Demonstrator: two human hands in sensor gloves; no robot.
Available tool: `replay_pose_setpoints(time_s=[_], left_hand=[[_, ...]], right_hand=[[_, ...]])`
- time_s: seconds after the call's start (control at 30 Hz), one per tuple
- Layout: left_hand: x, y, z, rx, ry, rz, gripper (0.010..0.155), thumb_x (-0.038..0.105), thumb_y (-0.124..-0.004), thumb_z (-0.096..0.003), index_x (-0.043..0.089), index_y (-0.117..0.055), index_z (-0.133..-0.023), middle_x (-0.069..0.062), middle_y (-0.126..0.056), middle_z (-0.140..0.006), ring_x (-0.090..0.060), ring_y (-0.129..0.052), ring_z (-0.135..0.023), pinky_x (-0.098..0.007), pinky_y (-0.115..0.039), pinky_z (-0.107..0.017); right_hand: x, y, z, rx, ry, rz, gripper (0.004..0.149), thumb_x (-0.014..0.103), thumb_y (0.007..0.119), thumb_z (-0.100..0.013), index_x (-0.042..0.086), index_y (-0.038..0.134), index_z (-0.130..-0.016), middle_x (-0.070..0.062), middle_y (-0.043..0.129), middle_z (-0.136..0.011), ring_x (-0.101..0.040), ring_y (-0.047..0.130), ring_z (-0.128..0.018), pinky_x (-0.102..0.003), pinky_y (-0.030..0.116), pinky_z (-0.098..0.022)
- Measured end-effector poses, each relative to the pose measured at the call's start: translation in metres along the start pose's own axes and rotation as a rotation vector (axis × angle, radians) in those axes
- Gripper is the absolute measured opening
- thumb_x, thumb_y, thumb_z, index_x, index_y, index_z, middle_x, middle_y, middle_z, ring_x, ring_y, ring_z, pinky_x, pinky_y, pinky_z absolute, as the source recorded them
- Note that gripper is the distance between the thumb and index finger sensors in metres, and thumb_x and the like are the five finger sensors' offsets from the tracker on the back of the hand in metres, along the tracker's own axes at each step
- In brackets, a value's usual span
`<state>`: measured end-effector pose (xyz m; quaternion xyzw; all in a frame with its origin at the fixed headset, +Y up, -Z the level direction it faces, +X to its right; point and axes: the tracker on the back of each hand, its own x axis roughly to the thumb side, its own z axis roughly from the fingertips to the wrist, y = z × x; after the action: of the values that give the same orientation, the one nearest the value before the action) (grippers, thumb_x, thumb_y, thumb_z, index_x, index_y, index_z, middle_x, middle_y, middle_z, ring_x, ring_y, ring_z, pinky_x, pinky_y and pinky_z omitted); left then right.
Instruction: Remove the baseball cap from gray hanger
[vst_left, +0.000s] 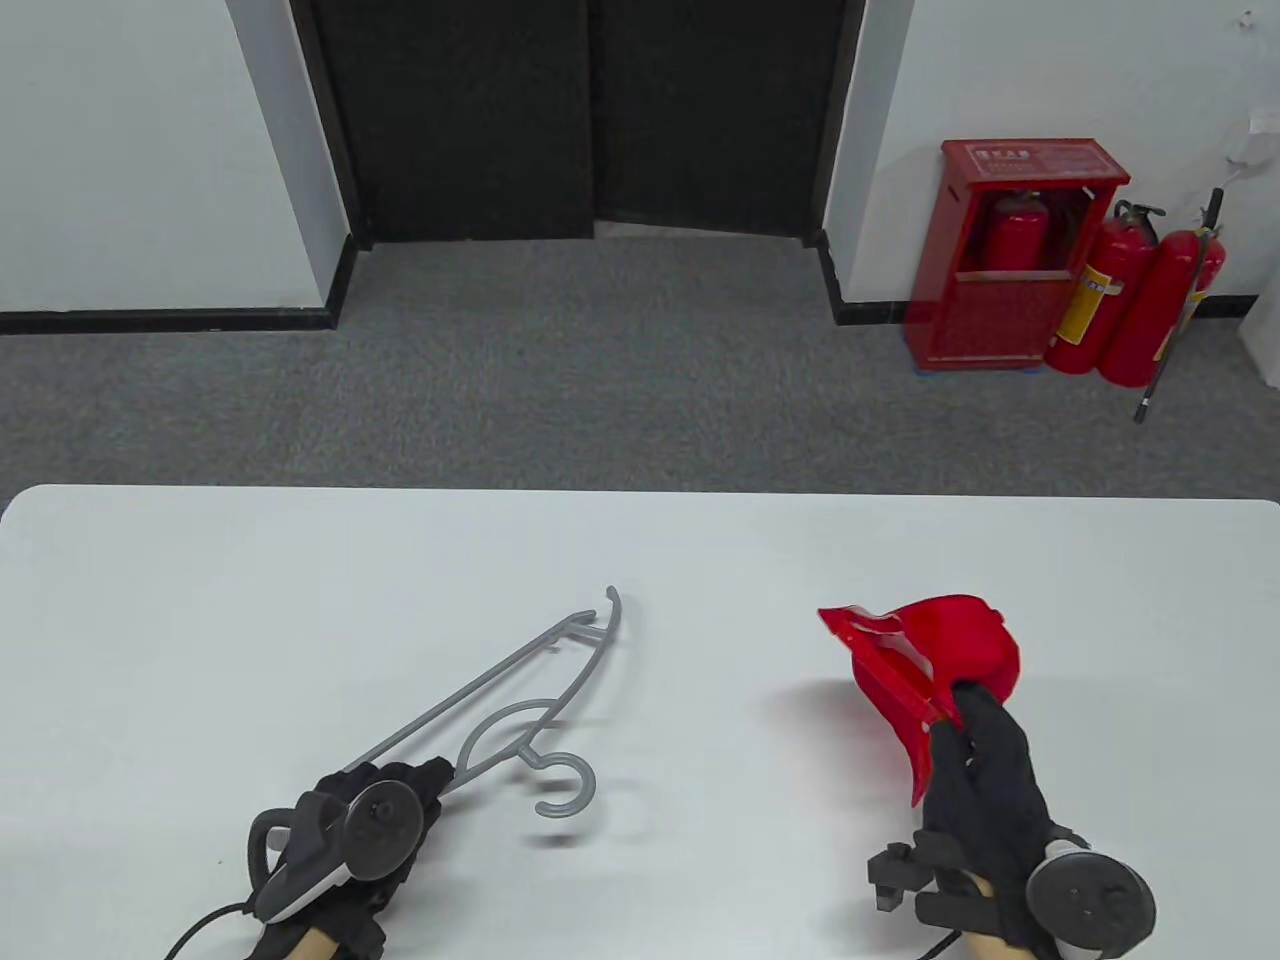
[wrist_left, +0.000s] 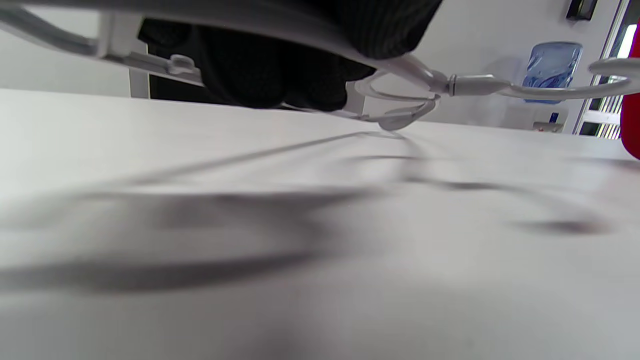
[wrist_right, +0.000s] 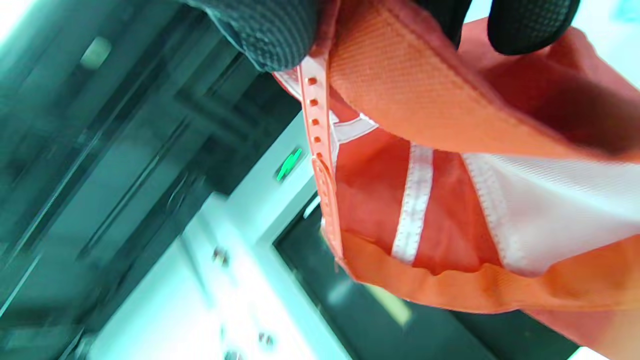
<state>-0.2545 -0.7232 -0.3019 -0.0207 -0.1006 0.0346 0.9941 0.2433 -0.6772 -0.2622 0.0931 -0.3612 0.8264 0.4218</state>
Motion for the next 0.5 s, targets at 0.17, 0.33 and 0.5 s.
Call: replay_pose_setpoints(time_s=[0.17,0.33,0.5], left_hand=[[-0.006,-0.011,-0.004,-0.079,0.019,0.005,0.048,0.035,-0.077,-0.0572,0.034,-0.077,-0.105,0.0,-0.098,-0.093,-0.028,-0.101,-0.073,-0.063,-0.066,-0.071],[-0.009,-0.016,-0.005,-0.127,0.032,0.011,0.048,0.035,-0.076,-0.0578,0.034,-0.076,-0.106,-0.001,-0.096,-0.095,-0.029,-0.1,-0.075,-0.063,-0.064,-0.072],[-0.009,-0.021,-0.008,-0.176,0.037,0.007,0.049,0.034,-0.077,-0.0577,0.034,-0.075,-0.106,-0.001,-0.095,-0.097,-0.029,-0.099,-0.077,-0.063,-0.064,-0.072]], right_hand=[[0.022,0.037,0.007,0.291,-0.192,0.138,0.039,0.03,0.076,-0.055,0.014,0.077,-0.09,-0.019,0.086,-0.089,-0.043,0.079,-0.092,-0.075,0.062,-0.062],[0.024,0.059,0.013,0.47,-0.217,0.235,0.039,0.031,0.076,-0.054,0.015,0.078,-0.09,-0.018,0.087,-0.089,-0.042,0.08,-0.091,-0.074,0.063,-0.062],[0.008,0.068,0.017,0.578,-0.137,0.28,0.039,0.031,0.077,-0.054,0.015,0.079,-0.09,-0.018,0.087,-0.09,-0.043,0.079,-0.092,-0.075,0.061,-0.063]])
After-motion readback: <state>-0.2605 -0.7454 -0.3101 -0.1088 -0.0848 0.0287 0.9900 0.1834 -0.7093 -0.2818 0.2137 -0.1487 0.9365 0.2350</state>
